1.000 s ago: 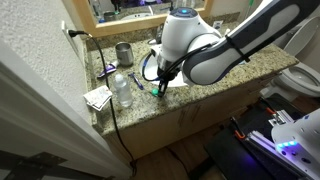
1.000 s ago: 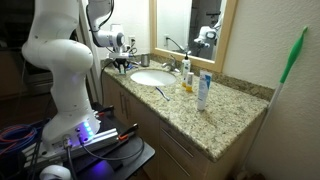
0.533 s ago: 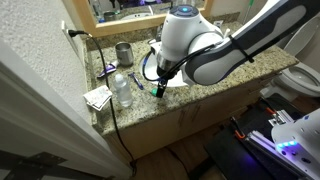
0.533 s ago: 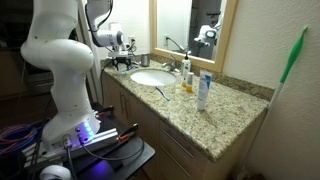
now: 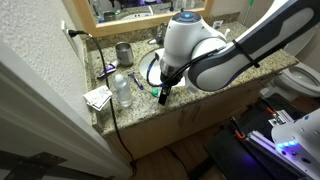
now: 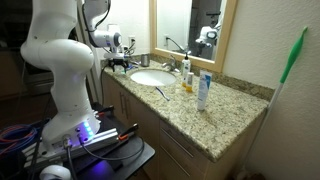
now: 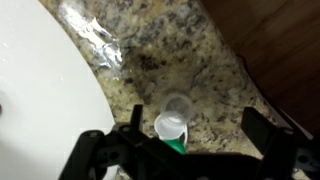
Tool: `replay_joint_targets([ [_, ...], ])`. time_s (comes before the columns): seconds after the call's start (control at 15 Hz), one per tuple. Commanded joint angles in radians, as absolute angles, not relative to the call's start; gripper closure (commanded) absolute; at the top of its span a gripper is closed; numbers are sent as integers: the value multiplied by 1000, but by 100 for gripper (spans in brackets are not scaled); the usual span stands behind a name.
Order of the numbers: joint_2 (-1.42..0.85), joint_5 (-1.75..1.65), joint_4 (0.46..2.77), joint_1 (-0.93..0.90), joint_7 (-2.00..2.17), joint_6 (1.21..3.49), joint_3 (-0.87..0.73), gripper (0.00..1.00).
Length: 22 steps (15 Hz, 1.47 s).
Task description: Close the contact lens case with the white lid
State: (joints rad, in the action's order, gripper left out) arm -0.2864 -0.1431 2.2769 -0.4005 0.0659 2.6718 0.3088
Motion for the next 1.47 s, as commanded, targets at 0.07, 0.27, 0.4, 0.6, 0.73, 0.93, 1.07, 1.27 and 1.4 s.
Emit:
replay_joint_targets([
  [0.07,-279,-136,2297,-400,83,2686,306,0],
  [0.27,-292,-141,2290,-398,77,2698,303,27],
  [0.4,-303,-140,2286,-399,79,2697,301,42],
  [0.6,-302,-143,2293,-399,87,2691,294,61],
  [0.73,-304,-145,2292,-400,88,2689,289,75],
  [0.93,-305,-152,2288,-403,93,2685,282,93],
  [1.07,-305,-154,2286,-404,94,2682,282,92],
  [1.27,-286,-149,2291,-406,93,2653,289,92],
  [1.4,-262,-146,2286,-410,96,2592,295,92],
])
